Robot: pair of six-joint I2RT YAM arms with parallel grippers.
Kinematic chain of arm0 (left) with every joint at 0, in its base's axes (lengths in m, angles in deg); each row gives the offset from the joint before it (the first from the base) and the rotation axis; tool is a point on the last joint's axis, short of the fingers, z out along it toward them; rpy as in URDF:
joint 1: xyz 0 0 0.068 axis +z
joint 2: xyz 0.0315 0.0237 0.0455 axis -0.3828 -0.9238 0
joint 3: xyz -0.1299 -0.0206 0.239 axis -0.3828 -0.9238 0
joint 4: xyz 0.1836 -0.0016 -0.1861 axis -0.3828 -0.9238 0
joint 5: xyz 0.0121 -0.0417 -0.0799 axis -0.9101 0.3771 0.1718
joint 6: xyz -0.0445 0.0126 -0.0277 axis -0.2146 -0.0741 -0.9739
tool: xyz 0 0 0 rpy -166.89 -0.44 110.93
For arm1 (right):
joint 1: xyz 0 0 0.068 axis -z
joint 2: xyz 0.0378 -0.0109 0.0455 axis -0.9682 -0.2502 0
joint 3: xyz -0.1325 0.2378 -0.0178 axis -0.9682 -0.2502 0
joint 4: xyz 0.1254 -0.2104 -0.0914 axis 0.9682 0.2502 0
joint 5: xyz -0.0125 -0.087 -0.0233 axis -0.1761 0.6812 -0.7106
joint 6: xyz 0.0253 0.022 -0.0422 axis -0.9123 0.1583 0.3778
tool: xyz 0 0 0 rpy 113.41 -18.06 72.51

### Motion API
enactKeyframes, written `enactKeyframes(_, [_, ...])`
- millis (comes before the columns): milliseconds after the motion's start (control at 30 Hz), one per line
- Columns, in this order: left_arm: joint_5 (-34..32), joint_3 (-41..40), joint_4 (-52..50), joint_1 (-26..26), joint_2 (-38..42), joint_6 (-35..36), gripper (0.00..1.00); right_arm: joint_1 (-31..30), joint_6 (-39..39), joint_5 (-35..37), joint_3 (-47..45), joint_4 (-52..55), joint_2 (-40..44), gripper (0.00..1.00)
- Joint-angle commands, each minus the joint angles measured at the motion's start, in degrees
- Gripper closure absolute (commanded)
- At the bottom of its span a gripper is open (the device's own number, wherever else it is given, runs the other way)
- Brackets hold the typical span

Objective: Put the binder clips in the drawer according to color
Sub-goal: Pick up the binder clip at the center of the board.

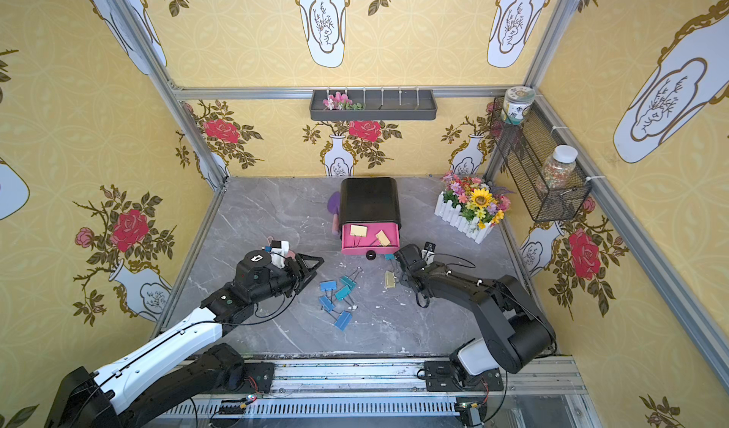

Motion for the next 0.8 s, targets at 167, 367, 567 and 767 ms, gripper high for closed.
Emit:
enactKeyframes(167, [0.8,-0.7,2.3,0.0,-0.1,-0.1,0.33,-10.4,-10.8,2.2,-4.4,7.4,6.4,0.25])
enactKeyframes(367, [0.9,-1.3,2.5,0.0,0.6,-0.2,0.33,-15.7,-15.5,5.2,-5.7,11.4,10.1,0.24])
enactKeyframes(567, [0.8,-1.4,1.9,0.0,1.4,-0.2,0.33,-16.2,-9.1,5.7,-4.5,10.2,18.1,0.21])
enactKeyframes(767, [0.6,-1.6,1.9,0.0,1.3,-0.3,0.32,-16.0,3.5,-2.7,-0.8,2.5,13.1,0.17])
